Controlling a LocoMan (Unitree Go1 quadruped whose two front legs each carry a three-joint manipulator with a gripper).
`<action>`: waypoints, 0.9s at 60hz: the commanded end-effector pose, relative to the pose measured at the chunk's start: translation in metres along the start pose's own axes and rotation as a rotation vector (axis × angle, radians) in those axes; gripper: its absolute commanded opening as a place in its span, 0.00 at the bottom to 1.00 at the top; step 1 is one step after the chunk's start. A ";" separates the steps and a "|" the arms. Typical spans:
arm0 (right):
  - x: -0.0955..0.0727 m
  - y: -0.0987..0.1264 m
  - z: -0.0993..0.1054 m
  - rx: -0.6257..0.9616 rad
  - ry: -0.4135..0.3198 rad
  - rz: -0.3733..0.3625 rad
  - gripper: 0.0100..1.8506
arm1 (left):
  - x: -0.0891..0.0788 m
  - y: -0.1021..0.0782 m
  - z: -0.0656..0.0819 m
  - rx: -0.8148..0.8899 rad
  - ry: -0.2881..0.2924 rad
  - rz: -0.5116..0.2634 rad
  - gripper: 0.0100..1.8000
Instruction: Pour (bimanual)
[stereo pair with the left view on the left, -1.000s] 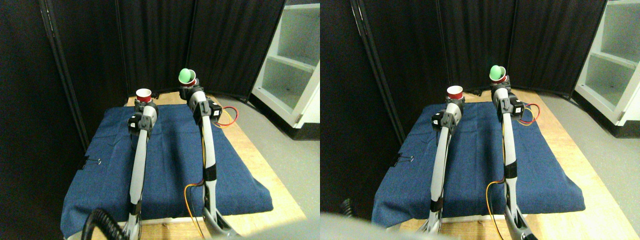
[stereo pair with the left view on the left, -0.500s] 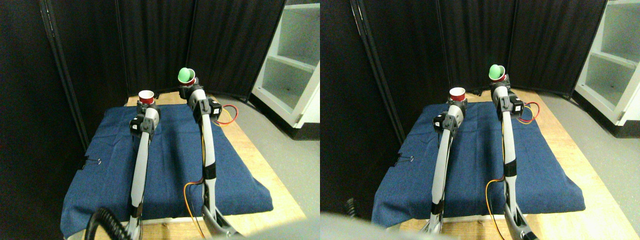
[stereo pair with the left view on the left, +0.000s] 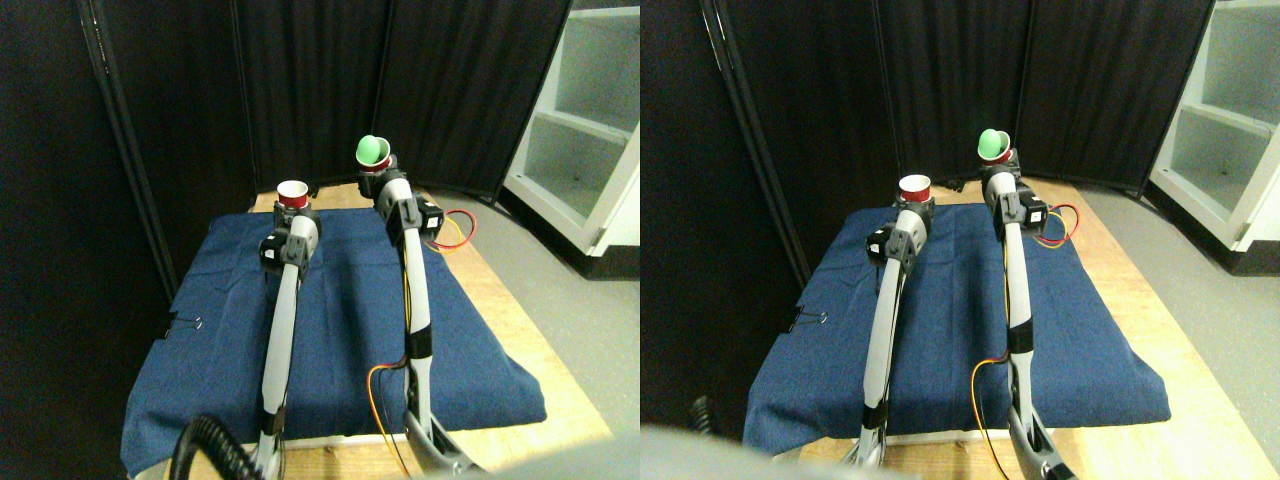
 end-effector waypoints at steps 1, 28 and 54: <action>0.014 0.009 -0.012 -0.155 0.042 0.032 0.17 | -0.021 0.006 -0.047 -0.089 0.122 0.012 0.18; 0.008 0.001 0.008 -0.037 -0.037 0.008 0.17 | 0.002 -0.007 0.024 -0.003 -0.038 -0.061 0.18; 0.005 -0.001 0.004 -0.093 -0.081 0.001 0.17 | 0.005 -0.013 0.058 0.162 -0.146 -0.076 0.18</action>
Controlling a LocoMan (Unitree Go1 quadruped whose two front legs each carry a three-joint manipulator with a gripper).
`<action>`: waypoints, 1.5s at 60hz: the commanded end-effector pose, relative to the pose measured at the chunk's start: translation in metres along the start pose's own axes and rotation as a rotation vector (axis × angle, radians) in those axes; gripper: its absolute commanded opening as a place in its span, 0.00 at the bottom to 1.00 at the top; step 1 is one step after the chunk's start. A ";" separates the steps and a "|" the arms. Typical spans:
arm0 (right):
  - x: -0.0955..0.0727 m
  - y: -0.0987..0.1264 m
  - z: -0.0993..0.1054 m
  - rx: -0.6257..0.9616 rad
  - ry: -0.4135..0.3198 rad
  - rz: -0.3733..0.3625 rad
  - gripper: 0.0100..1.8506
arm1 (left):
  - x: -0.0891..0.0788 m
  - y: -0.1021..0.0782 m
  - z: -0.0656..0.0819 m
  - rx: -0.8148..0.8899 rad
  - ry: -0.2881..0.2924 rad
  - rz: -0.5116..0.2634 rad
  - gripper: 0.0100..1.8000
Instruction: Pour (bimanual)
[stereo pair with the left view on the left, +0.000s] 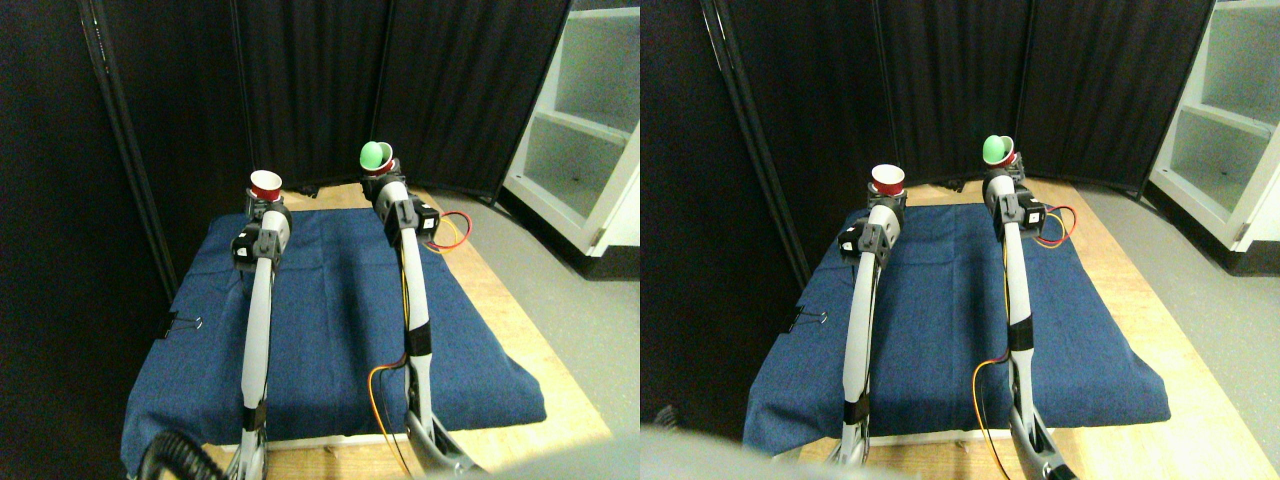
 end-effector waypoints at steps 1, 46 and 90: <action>-0.004 0.011 0.000 -0.025 -0.006 0.053 0.17 | 0.002 -0.006 0.001 -0.011 -0.003 -0.030 0.18; -0.011 0.036 -0.004 -0.025 0.008 0.093 0.17 | -0.026 0.010 -0.066 -0.083 0.206 0.020 0.18; -0.015 0.032 -0.021 -0.072 0.090 0.054 0.17 | -0.041 -0.026 -0.055 -0.138 0.253 -0.089 0.18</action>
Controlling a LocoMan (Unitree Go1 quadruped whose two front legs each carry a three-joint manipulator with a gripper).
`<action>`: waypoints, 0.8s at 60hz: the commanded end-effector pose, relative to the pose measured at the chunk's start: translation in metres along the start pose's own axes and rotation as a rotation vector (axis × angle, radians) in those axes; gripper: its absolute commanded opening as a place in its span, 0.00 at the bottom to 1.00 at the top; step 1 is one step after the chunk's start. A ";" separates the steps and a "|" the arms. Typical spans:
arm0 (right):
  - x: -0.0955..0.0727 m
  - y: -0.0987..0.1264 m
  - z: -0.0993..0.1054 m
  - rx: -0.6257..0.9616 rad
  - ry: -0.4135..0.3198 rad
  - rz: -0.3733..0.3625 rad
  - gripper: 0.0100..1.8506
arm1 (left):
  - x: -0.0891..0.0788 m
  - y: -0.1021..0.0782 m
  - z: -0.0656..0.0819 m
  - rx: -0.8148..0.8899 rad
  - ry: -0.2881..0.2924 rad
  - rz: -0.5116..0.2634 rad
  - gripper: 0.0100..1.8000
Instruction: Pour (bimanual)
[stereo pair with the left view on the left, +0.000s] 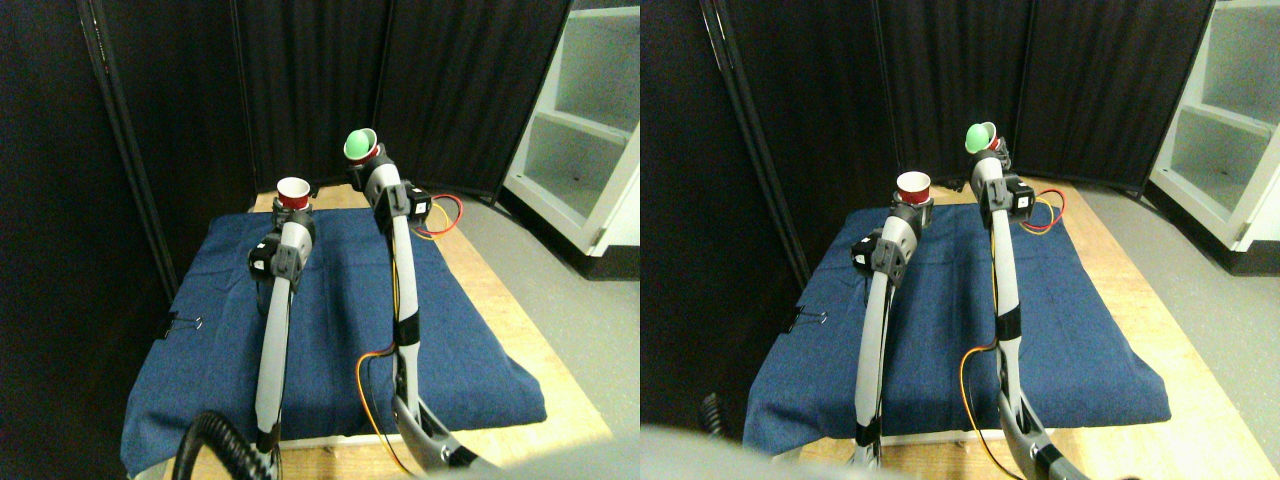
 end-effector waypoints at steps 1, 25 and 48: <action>-0.005 0.005 -0.003 0.003 0.018 0.032 0.17 | -0.005 -0.015 -0.006 -0.037 0.024 -0.066 0.18; -0.015 0.017 0.009 -0.016 0.009 0.102 0.17 | 0.002 0.004 -0.036 -0.094 0.052 -0.021 0.18; -0.022 0.028 0.016 -0.064 0.053 0.138 0.17 | 0.008 0.012 -0.038 -0.054 0.022 0.011 0.18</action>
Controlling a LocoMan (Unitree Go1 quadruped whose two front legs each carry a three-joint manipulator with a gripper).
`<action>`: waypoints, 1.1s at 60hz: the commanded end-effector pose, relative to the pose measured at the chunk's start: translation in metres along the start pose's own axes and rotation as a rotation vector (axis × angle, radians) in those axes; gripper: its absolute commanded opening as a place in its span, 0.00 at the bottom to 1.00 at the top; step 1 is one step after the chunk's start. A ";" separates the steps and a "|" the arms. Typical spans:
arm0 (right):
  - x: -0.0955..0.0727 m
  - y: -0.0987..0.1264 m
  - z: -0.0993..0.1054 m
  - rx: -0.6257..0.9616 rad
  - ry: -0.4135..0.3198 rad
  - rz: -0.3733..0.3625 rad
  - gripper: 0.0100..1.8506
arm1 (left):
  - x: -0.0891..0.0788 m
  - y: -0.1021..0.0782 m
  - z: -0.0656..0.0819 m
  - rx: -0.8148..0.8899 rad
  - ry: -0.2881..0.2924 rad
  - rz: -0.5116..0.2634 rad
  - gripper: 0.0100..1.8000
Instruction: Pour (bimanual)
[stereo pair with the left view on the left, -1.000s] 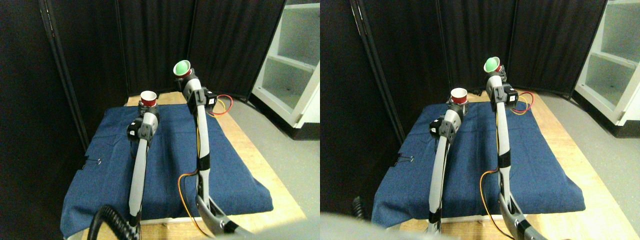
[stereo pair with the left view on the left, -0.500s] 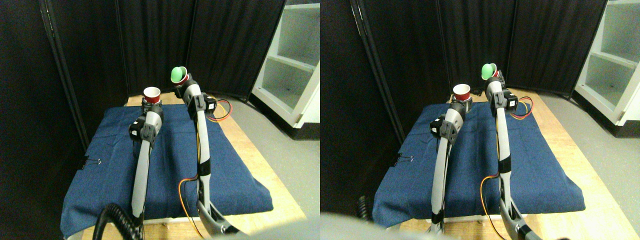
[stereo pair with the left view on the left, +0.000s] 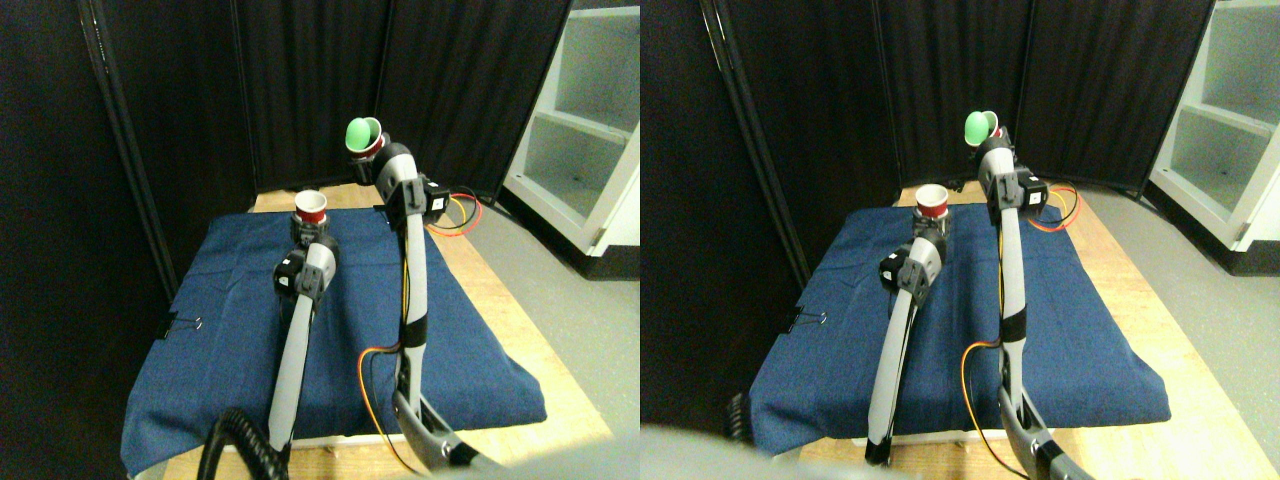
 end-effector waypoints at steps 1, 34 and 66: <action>-0.002 0.009 0.004 0.047 0.006 0.032 0.17 | -0.001 -0.016 0.001 -0.018 -0.015 -0.067 0.18; -0.019 0.030 0.021 0.067 -0.067 0.069 0.17 | -0.023 -0.047 0.039 0.062 -0.030 -0.147 0.18; -0.013 0.046 0.012 0.011 -0.057 0.080 0.17 | -0.032 -0.067 0.030 0.046 0.037 -0.158 0.18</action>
